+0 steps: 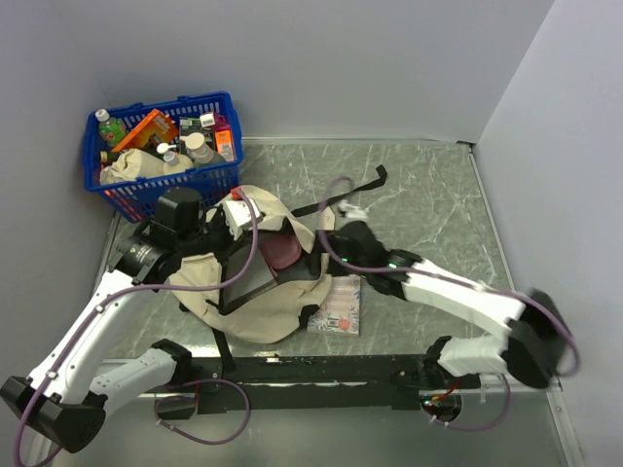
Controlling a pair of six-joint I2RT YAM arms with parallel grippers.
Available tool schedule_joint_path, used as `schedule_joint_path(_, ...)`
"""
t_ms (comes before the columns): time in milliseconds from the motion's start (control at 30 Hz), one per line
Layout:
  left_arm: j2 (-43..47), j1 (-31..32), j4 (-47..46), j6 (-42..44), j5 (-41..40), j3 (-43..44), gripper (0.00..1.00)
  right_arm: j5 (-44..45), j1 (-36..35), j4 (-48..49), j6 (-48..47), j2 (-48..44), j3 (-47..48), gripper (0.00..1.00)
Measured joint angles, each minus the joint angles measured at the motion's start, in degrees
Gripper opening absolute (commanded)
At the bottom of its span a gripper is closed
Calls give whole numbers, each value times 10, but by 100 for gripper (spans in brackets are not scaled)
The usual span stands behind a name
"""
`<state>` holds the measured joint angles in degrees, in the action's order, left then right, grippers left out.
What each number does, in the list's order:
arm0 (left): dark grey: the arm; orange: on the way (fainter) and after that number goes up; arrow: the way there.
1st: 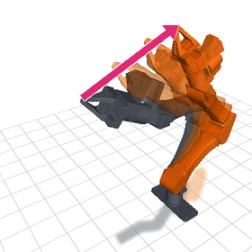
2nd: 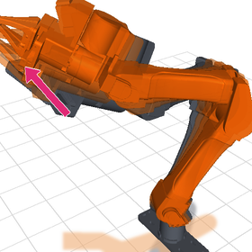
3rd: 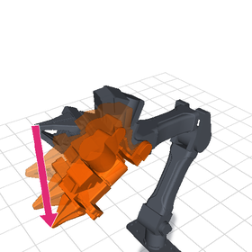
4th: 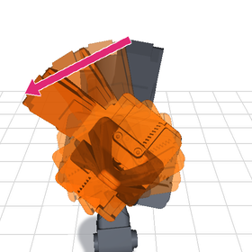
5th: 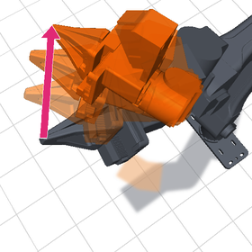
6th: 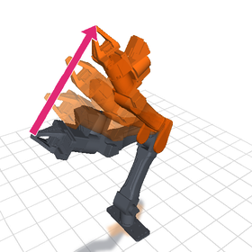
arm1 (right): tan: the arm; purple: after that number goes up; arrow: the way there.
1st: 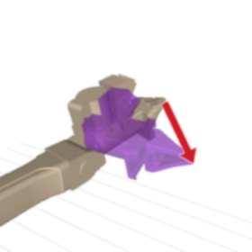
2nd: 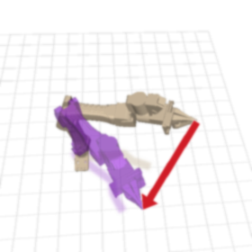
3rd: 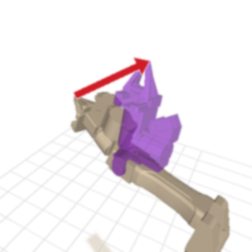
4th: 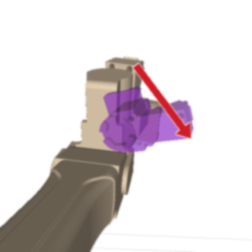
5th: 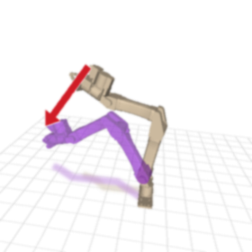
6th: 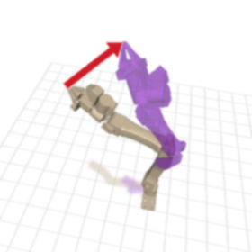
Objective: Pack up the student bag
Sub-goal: Place the stationery in the student bag.
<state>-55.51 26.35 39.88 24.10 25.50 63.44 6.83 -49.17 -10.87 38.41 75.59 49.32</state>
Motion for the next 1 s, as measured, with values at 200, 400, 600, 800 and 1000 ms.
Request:
schedule_joint_path(200, 17, 0, -7, 4, 0, -34, 1, 2, 81, -75, 62, -193, -111, 89)
schedule_joint_path(400, 17, 0, -9, 4, 0, -34, 1, -54, 140, -81, 106, -204, -253, 91)
schedule_joint_path(600, 16, 0, -13, 4, 2, -38, 1, -131, 164, 1, 127, -162, -280, 91)
schedule_joint_path(800, 17, 0, -48, 4, 26, -90, 1, -247, 181, 225, 176, -107, -350, 89)
schedule_joint_path(1000, 15, 15, -108, 20, 21, -228, 1, -339, 179, 377, 226, -6, -351, 88)
